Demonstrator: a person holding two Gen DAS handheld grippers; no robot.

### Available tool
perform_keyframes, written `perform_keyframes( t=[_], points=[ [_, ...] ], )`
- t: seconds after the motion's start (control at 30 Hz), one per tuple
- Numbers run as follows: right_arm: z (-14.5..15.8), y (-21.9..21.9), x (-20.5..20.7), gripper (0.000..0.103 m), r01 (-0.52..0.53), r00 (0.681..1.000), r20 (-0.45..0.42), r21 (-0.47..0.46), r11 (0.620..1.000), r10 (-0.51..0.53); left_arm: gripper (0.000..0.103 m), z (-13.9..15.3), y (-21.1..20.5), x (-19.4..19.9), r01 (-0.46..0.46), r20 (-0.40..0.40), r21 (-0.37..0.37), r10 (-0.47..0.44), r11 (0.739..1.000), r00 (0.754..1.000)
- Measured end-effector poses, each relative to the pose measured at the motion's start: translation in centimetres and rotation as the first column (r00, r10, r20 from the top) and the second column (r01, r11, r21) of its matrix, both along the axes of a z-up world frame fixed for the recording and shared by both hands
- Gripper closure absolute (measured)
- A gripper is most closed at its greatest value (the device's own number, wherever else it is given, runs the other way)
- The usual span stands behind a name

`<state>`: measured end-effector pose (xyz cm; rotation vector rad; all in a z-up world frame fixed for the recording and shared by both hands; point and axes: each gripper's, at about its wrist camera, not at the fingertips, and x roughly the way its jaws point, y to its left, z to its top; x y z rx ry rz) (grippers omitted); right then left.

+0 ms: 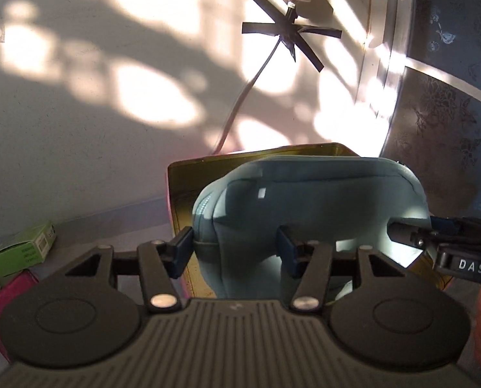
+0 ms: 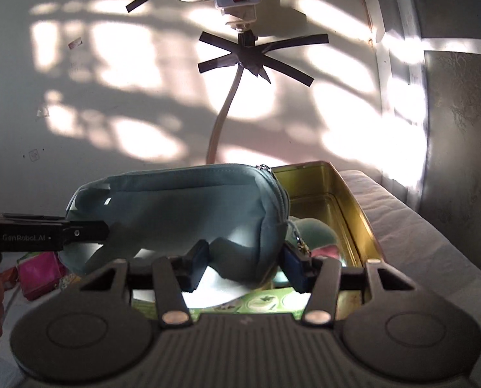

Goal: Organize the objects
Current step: 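Carry the light-blue pouch with the left tool and release it into the tin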

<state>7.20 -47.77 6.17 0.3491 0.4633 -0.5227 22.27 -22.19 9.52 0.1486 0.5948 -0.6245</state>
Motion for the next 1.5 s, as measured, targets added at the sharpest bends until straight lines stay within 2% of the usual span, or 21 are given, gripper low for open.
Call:
perform_keyframes(
  t=[0.1,0.13,0.17,0.3,0.43,0.7,0.87,1.03,1.2,1.5],
  points=[
    [-0.7,-1.3,1.5,0.045,0.009,0.999,-0.051,-0.004,1.0,-0.009,0.044,-1.1,-1.8,1.4,-0.025,0.007,0.068,0.024,0.997,1.0],
    [-0.6,-1.5,1.8,0.033,0.019,0.999,-0.051,-0.017,1.0,-0.019,0.042,-1.4,-2.2,1.6,-0.04,0.021,0.096,0.038,0.995,0.999],
    [-0.4,-1.4,1.7,0.03,0.041,0.999,-0.034,-0.032,0.999,-0.043,0.04,-1.6,-2.3,1.5,-0.054,0.037,0.117,0.05,0.992,0.998],
    [0.6,-0.4,0.3,0.031,0.086,0.994,0.074,-0.032,0.996,-0.083,0.038,-1.5,-1.5,0.6,-0.082,0.065,0.131,0.074,0.988,0.995],
    [1.2,3.2,-1.4,0.039,0.097,0.985,0.15,-0.047,0.994,-0.089,0.038,-0.9,-0.3,-1.6,-0.101,0.112,0.132,0.087,0.986,0.99],
    [1.2,10.1,-6.0,0.039,0.129,0.966,0.236,-0.073,0.989,-0.108,0.034,0.2,2.6,-7.8,-0.106,0.182,0.09,0.088,0.99,0.979],
    [0.5,13.1,-7.6,0.039,0.123,0.969,0.224,-0.057,0.991,-0.108,0.034,-0.5,4.6,-10.8,-0.105,0.17,0.069,0.092,0.992,0.981],
    [-0.9,15.6,-7.5,0.039,0.073,0.984,0.167,-0.043,0.996,-0.065,0.034,-1.9,7.1,-12.0,-0.144,0.14,0.06,0.134,0.988,0.981],
    [-1.9,17.2,-6.4,0.039,0.015,0.991,0.132,-0.018,1.0,-0.013,0.034,-3.7,9.7,-11.6,-0.207,0.11,0.093,0.196,0.974,0.974],
    [-2.8,20.0,-3.4,0.039,-0.084,0.994,0.073,-0.025,0.996,0.085,0.034,-6.3,15.2,-10.3,-0.318,0.056,0.109,0.314,0.942,0.948]
  ],
)
